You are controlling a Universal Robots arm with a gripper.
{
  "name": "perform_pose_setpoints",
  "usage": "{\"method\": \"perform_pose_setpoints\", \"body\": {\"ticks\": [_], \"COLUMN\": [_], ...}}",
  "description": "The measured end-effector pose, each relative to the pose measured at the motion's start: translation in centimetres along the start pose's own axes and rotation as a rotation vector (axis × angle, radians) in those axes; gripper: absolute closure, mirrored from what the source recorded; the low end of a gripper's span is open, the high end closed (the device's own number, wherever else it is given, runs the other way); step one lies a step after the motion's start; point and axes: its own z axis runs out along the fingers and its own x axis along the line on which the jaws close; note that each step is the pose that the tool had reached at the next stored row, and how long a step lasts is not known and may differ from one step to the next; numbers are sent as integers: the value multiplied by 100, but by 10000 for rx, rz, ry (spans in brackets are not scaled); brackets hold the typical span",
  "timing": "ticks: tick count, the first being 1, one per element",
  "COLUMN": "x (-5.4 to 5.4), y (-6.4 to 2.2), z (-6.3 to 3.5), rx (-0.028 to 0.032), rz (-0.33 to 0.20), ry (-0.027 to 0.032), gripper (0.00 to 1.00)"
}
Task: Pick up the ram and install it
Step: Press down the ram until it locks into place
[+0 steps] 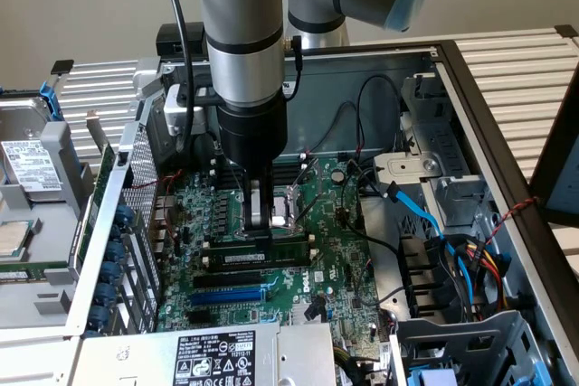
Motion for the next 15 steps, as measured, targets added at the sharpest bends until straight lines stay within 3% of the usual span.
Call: {"method": "perform_pose_setpoints", "body": {"ticks": [15], "x": [0], "y": [0], "z": [15], "rx": [-2], "rz": [-1], "ry": [4], "gripper": [89]}}
